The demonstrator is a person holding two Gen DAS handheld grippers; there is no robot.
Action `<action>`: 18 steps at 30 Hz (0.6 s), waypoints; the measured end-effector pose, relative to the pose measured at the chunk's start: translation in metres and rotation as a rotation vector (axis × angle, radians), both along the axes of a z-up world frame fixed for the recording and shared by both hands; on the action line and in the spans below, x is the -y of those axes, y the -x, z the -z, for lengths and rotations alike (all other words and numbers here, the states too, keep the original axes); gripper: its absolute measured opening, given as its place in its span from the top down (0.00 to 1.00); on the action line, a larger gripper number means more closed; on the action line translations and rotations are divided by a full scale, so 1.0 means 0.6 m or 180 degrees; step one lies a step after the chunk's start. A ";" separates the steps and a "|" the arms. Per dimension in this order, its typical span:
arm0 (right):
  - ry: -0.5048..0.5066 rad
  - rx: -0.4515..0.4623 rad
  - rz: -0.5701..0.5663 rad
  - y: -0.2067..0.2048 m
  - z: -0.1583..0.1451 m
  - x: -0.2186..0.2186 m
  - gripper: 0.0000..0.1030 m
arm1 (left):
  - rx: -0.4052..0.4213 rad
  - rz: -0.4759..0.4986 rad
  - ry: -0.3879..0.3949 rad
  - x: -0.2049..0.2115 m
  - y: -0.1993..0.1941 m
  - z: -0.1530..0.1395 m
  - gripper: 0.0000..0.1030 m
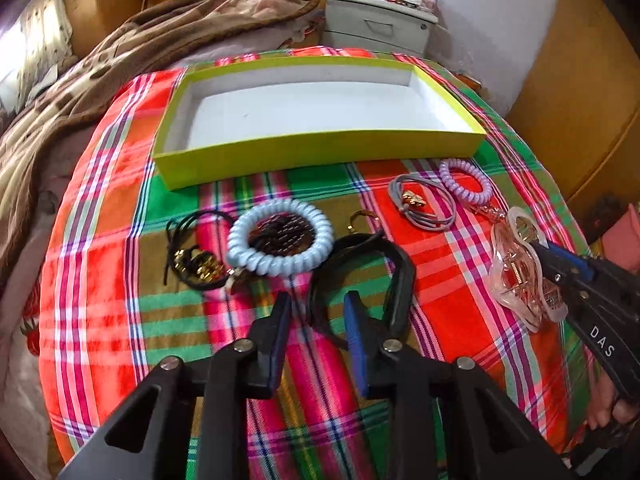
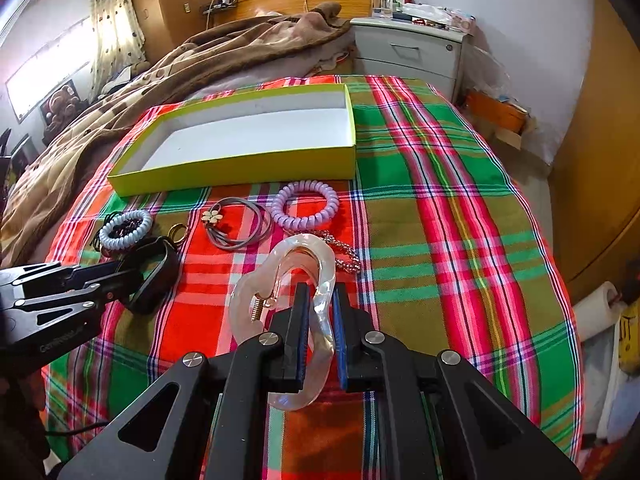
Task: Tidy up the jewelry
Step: 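Grasp the black watch band with the left tool while the right tool lifts the clip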
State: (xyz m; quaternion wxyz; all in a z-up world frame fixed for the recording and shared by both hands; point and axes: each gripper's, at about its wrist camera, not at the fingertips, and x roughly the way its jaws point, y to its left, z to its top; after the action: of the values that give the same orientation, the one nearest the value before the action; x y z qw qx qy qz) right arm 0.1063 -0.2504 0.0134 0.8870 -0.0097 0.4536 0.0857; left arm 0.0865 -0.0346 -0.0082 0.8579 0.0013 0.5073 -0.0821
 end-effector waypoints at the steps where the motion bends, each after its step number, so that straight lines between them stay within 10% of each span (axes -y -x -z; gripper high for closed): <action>1: -0.0003 0.0004 -0.0005 0.000 0.000 -0.001 0.89 | -0.0001 0.0015 0.0006 0.003 -0.001 0.001 0.76; 18: -0.0012 0.0089 -0.0006 0.006 -0.012 -0.006 0.89 | 0.0066 -0.0034 0.0038 -0.006 0.001 -0.012 0.91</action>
State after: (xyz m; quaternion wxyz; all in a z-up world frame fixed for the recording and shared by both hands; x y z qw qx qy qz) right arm 0.1026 -0.2467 0.0207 0.8932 -0.0096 0.4410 0.0873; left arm 0.0859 -0.0307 -0.0010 0.8635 -0.0057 0.4979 -0.0806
